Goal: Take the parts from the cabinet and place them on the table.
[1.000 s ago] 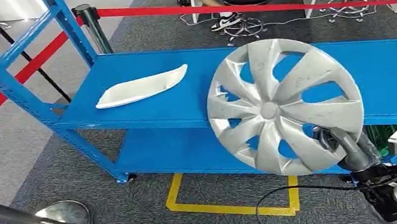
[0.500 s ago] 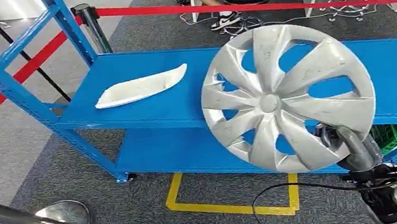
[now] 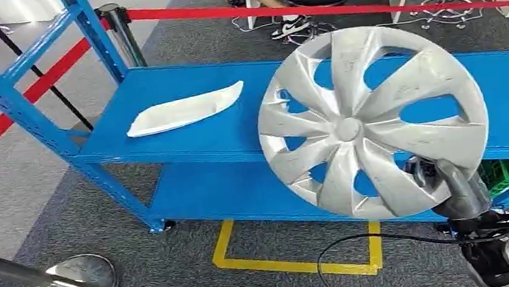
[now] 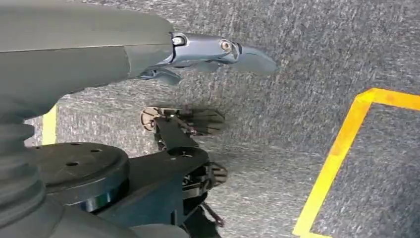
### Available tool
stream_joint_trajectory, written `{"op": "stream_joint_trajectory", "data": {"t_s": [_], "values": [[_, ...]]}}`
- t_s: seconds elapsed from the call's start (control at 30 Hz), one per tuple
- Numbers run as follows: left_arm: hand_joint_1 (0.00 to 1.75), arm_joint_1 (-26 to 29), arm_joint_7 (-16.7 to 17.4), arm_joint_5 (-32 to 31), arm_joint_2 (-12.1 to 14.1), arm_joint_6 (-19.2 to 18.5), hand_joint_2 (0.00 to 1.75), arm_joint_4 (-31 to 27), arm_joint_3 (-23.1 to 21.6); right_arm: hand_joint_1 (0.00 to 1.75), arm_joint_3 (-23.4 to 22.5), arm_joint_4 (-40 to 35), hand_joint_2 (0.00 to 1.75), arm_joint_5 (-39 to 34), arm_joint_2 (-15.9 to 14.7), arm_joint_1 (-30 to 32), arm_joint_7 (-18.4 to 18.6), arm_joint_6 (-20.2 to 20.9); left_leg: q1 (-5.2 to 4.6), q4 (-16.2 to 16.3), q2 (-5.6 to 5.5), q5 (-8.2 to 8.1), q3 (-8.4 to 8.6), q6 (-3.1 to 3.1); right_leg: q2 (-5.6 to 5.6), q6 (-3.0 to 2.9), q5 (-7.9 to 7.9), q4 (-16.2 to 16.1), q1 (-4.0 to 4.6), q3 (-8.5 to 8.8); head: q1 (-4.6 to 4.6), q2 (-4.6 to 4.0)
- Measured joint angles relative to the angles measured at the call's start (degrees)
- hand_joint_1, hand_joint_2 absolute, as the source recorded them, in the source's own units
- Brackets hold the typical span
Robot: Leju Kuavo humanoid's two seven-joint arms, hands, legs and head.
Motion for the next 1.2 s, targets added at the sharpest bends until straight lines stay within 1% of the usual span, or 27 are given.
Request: {"op": "stream_joint_trajectory", "data": {"t_s": [0.07, 0.1, 0.13, 0.2, 0.27, 0.33, 0.4, 0.43, 0.47, 0.5, 0.53, 0.6, 0.63, 0.67, 0.7, 0.77, 0.8, 0.83, 0.9, 0.93, 0.97, 1.03, 1.07, 1.1, 1.13, 1.17, 1.2], "values": [[0.00, 0.0, 0.0, 0.0, 0.0, 0.0, 1.75, 0.0, 0.1, 1.75, -0.1, 0.0, 0.00, 0.0, 0.0, -0.1, 0.0, 0.0, 0.76, 1.1, -0.12, -0.64, -0.30, -1.12, -0.28, 1.15, 4.37, -9.1, -0.73, 5.20, 0.00, 0.00], [0.00, 0.0, 0.0, 0.0, 0.1, 0.0, 1.75, 0.0, 0.2, 1.75, -0.1, 0.0, 0.00, 0.0, 0.0, -0.3, 0.0, 0.0, 0.76, 2.1, -0.17, -1.14, -0.71, -1.89, -0.37, 2.33, 3.39, -12.4, -0.89, 7.14, 0.13, 0.00], [0.00, -0.1, 0.0, 0.0, 0.2, 0.0, 1.75, 0.0, 0.2, 1.75, 0.0, 0.0, 0.00, 0.0, 0.2, -0.4, 0.0, 0.0, 0.60, 2.9, -0.24, -1.49, -1.53, -2.49, 0.22, 1.24, 3.38, -12.1, -0.43, 7.60, 0.81, 0.00], [0.00, -0.1, 0.0, 0.0, 0.3, 0.0, 1.75, 0.0, 0.2, 1.75, -0.1, 0.0, 0.00, 0.0, 0.2, -0.3, -0.1, -0.1, 0.43, 3.8, -0.42, -1.45, -1.93, -2.78, 0.36, -0.44, 2.78, -11.5, -0.66, 6.61, 0.39, 0.00], [0.00, 0.0, 0.0, 0.0, 0.3, 0.0, 1.75, 0.0, 0.2, 1.75, -0.1, 0.0, 0.00, 0.0, 0.3, -0.2, -0.2, -0.2, 0.59, 3.9, -0.40, -1.47, -2.67, -3.40, 0.27, -1.11, 3.03, -10.9, -0.70, 5.46, 0.24, 0.02], [0.00, -0.1, 0.0, 0.0, 0.3, 0.0, 1.75, 0.0, 0.3, 1.75, -0.3, 0.0, 0.00, 0.0, 0.3, -0.4, -0.2, -0.2, 0.62, 7.5, -0.15, -5.11, -4.49, -3.69, 0.26, -2.38, 3.59, -11.1, -0.53, 4.75, -0.09, 0.02], [0.00, -0.2, 0.0, 0.0, 0.3, 0.0, 1.75, 0.0, 0.4, 1.75, -0.4, 0.0, 0.00, 0.0, 0.3, -0.4, -0.2, -0.3, 0.56, 15.9, -0.15, -9.88, -7.93, -3.66, 0.09, -2.99, 4.16, -11.1, -0.17, 4.07, -0.15, 0.00], [0.00, -0.2, 0.0, 0.0, 0.3, 0.0, 1.75, 0.0, 0.5, 1.75, -0.4, 0.0, 0.00, 0.0, 0.3, -0.4, -0.2, -0.3, 0.52, 19.9, -0.15, -11.44, -9.46, -3.46, 0.02, -3.22, 4.43, -11.1, 0.12, 3.68, -0.20, 0.00], [0.00, -0.2, 0.0, 0.0, 0.3, 0.0, 1.75, 0.0, 0.6, 1.75, -0.4, 0.0, 0.00, 0.1, 0.3, -0.4, -0.2, -0.4, 0.39, 21.3, -0.15, -11.51, -9.81, -3.18, 0.00, -3.34, 4.73, -11.1, 0.39, 3.34, -0.13, 0.00], [0.00, -0.2, 0.1, 0.0, 0.3, 0.0, 1.75, 0.0, 0.6, 1.75, -0.4, 0.0, 0.00, 0.2, 0.3, -0.4, -0.2, -0.4, 0.18, 20.5, -0.15, -10.47, -9.14, -2.71, -0.01, -3.40, 5.04, -11.1, 0.66, 2.96, -0.17, 0.00], [0.00, -0.3, 0.1, -0.1, 0.3, 0.0, 1.75, 0.0, 0.6, 1.75, -0.4, 0.0, 0.00, 0.3, 0.3, -0.5, -0.3, -0.5, -0.12, 17.5, -0.16, -8.38, -7.30, -2.06, 0.02, -3.45, 5.46, -11.2, 0.98, 2.54, -0.17, 0.00], [0.00, -0.4, 0.1, -0.2, 0.3, 0.0, 1.75, 0.0, 0.6, 1.75, -0.5, 0.0, 0.00, 1.4, 0.3, -0.8, -0.9, -0.7, -1.05, 8.7, -0.17, -5.01, -1.79, -0.43, 0.14, -3.41, 6.31, -11.2, 1.26, 1.80, -0.15, 0.00], [0.00, -0.6, 0.1, -0.2, 0.3, 0.1, 1.75, 0.0, 0.6, 1.75, -0.5, 0.0, 0.00, 1.7, 0.3, -0.9, -1.2, -0.7, -1.69, 5.2, -0.09, -5.23, 0.53, 0.15, 0.14, -3.25, 6.67, -11.2, 1.48, 1.48, -0.11, 0.00], [0.00, -0.7, 0.1, -0.2, 0.3, 0.2, 1.75, 0.0, 0.6, 1.75, -0.6, 0.0, 0.00, 1.8, 0.3, -1.0, -1.5, -0.8, -1.58, 4.4, 0.26, -4.59, 0.48, -0.57, -0.01, -3.13, 7.32, -11.5, 1.50, 1.29, -0.02, 0.02], [0.00, -0.7, 0.0, -0.3, 0.3, 0.2, 1.75, 0.0, 0.6, 1.75, -0.6, 0.0, 0.00, 1.9, 0.3, -1.0, -1.6, -0.9, -1.82, 3.8, 0.20, -4.19, 0.06, -0.68, -0.04, -2.93, 7.93, -11.8, 1.33, 1.27, -0.06, 0.00], [0.00, -0.5, 0.0, -0.3, 0.3, 0.2, 1.75, 0.0, 0.7, 1.75, -0.6, 0.0, 0.00, 2.0, 0.3, -1.0, -1.6, -0.9, -1.99, 3.1, 0.24, -2.80, -0.48, -0.11, -0.06, -2.10, 9.41, -12.9, 1.10, 1.15, -0.13, 0.00], [0.00, -0.4, 0.0, -0.3, 0.2, 0.2, 1.75, 0.0, 0.7, 1.75, -0.6, 0.0, 0.00, 2.0, 0.4, -0.8, -1.6, -0.9, -1.61, 2.6, 0.34, -1.86, -0.67, 0.15, -0.08, -1.87, 8.59, -12.7, 1.02, 0.80, -0.24, 0.00], [0.00, -0.5, 0.0, -0.3, 0.3, 0.2, 1.75, 0.0, 0.7, 1.75, -0.6, 0.0, 0.00, 2.0, 0.4, -0.8, -1.6, -0.9, -1.60, 2.6, 0.36, -1.33, -1.26, 0.59, -0.10, -1.75, 5.94, -11.4, 1.09, -0.03, -0.06, 0.00], [0.00, -0.5, 0.0, -0.2, 0.3, 0.3, 1.75, 0.0, 0.7, 1.75, -0.6, 0.0, 0.00, 2.1, 0.4, -0.9, -1.6, -0.9, -1.57, 2.6, 0.34, -0.25, -2.43, 0.92, -0.09, -1.44, -0.91, -3.4, 1.01, -1.69, -0.11, 0.00], [0.00, -0.5, 0.0, -0.3, 0.3, 0.3, 1.75, 0.0, 0.7, 1.75, -0.6, 0.0, 0.00, 2.2, 0.4, -1.0, -1.6, -0.9, -1.58, 2.6, 0.34, 0.38, -3.19, 0.93, -0.09, -1.27, -3.17, 1.1, 1.04, -2.47, -0.11, 0.00], [0.00, -0.5, 0.0, -0.3, 0.3, 0.3, 1.75, 0.0, 0.7, 1.75, -0.6, 0.0, 0.00, 2.4, 0.4, -1.0, -1.7, -0.9, -1.58, 2.6, 0.34, 0.93, -3.80, 0.90, -0.09, -1.13, -3.47, 3.5, 1.03, -2.52, -0.02, 0.00], [0.00, -0.5, 0.0, -0.3, 0.2, 0.3, 1.75, 0.0, 0.7, 1.75, -0.6, 0.0, 0.00, 2.8, 0.4, -1.0, -1.9, -0.9, -1.50, 2.7, 0.36, 2.06, -5.33, 0.61, -0.13, -0.95, -0.33, 2.5, 0.97, 0.25, -0.04, 0.00], [0.00, -0.5, 0.0, -0.3, 0.2, 0.3, 1.75, 0.0, 0.7, 1.75, -0.6, 0.0, 0.00, 3.0, 0.4, -1.1, -2.1, -0.9, -1.40, 2.8, 0.36, 2.62, -6.13, 0.40, -0.13, -0.88, 1.62, -1.1, 0.91, 3.27, -0.11, 0.00], [0.00, -0.5, 0.0, -0.3, 0.2, 0.3, 1.75, 0.0, 0.7, 1.75, -0.6, 0.0, 0.00, 3.2, 0.4, -1.3, -2.1, -0.9, -1.30, 3.1, 0.33, 3.11, -6.84, 0.11, -0.17, -0.66, 2.34, -6.2, 0.82, 7.20, -0.07, 0.00], [0.00, -0.5, 0.0, -0.4, 0.2, 0.4, 1.75, 0.0, 0.8, 1.75, -0.6, 0.0, 0.00, 3.7, 0.4, -1.7, -2.2, -1.0, -1.40, 3.4, 0.29, 3.50, -7.48, -0.29, -0.17, -0.49, -0.28, -11.4, 0.84, 10.42, -0.02, 0.00], [0.00, -0.5, 0.1, -0.4, 0.2, 0.7, 1.75, 0.0, 0.8, 1.75, -0.5, 0.0, 0.00, 4.1, 0.4, -2.0, -2.3, -1.0, -1.59, 3.9, 0.30, 3.74, -7.83, -0.47, 0.21, -1.19, -0.78, -13.9, 1.07, 12.10, -0.21, 0.00], [0.00, -0.5, 0.2, -0.5, 0.2, 0.9, 1.75, 0.0, 0.8, 1.75, -0.5, 0.1, 0.00, 4.4, 0.4, -2.1, -2.6, -1.0, -1.60, 3.8, 0.26, 4.29, -7.75, -0.71, 0.02, -1.40, -0.53, -13.4, 1.06, 11.31, -0.24, 0.00]]}}
